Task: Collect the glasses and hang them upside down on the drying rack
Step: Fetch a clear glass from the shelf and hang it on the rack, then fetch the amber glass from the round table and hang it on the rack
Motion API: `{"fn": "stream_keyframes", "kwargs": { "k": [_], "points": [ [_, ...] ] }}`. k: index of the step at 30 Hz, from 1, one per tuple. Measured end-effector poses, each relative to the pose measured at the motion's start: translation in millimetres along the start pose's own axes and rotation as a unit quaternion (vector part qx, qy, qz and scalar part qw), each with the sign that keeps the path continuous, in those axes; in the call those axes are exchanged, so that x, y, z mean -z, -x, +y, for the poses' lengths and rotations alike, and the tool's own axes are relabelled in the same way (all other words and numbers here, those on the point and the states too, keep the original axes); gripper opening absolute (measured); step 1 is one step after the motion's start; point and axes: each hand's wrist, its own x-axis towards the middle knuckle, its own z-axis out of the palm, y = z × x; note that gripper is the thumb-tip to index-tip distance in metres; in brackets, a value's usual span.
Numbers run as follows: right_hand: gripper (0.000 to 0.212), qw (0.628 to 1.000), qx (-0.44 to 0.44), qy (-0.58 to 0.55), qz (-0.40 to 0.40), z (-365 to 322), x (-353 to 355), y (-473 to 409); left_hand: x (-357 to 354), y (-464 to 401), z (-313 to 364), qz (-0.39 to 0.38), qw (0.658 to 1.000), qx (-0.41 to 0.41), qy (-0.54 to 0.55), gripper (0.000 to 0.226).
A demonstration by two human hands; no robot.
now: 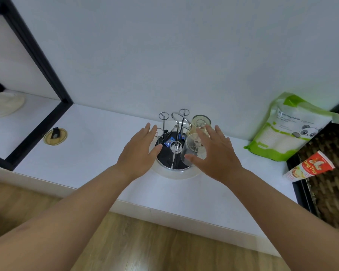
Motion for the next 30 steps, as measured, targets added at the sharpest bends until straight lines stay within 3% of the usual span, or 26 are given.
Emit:
{"fn": "stream_keyframes", "kwargs": {
  "k": [9,16,23,30],
  "points": [
    [0.081,0.997,-0.001,-0.063,0.048,-44,100,23,97,23,84,0.039,0.997,-0.055,0.035,0.052],
    [0.075,0.983,0.017,-0.100,0.152,-100,231,62,196,57,180,0.068,0.986,-0.141,0.055,0.046],
    [0.068,0.963,0.010,-0.102,0.249,-142,377,133,295,98,291,0.082,0.962,-0.247,0.086,0.045],
    [0.064,0.924,-0.021,-0.090,0.372,-170,529,236,385,143,430,0.090,0.916,-0.366,0.141,0.044]
  ]
}}
